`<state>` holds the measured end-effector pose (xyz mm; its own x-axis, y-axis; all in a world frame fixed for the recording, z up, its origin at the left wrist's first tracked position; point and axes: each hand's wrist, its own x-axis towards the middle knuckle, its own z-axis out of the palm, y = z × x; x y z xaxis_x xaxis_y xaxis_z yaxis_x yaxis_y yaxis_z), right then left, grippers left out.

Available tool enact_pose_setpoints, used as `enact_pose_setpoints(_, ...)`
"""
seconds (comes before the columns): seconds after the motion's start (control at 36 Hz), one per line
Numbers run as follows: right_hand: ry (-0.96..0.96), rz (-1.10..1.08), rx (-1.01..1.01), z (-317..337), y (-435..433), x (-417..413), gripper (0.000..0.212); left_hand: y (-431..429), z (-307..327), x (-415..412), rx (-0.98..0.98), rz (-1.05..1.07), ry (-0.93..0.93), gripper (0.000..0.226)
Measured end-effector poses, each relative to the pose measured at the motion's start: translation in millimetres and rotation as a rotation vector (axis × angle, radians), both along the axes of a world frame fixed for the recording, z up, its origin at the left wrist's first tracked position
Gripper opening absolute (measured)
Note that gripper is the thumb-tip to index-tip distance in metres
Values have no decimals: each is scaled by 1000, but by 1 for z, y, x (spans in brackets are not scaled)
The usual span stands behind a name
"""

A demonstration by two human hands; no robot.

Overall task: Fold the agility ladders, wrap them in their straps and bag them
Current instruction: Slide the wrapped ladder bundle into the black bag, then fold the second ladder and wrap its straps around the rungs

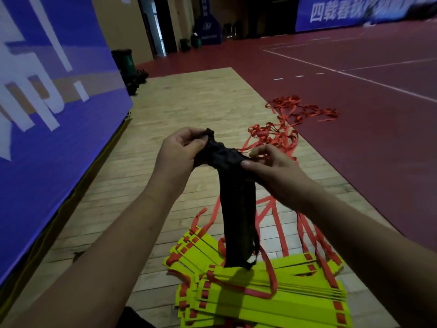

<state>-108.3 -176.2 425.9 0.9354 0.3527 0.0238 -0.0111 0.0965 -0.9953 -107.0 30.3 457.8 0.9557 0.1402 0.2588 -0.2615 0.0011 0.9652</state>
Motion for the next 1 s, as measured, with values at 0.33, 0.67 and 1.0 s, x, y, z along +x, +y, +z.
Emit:
enact_pose_setpoints(0.33,-436,27,-642,17,104,25,9,71,6,-8,-194,-298,-26,31)
enact_pose_setpoints(0.67,227,-51,149,30,221,50,16,167,-188,-30,670,-366,536,84)
enact_pose_setpoints(1.0,81,-46,-339,-134,292,132,48,221,-303,-11,246,-30,650,39)
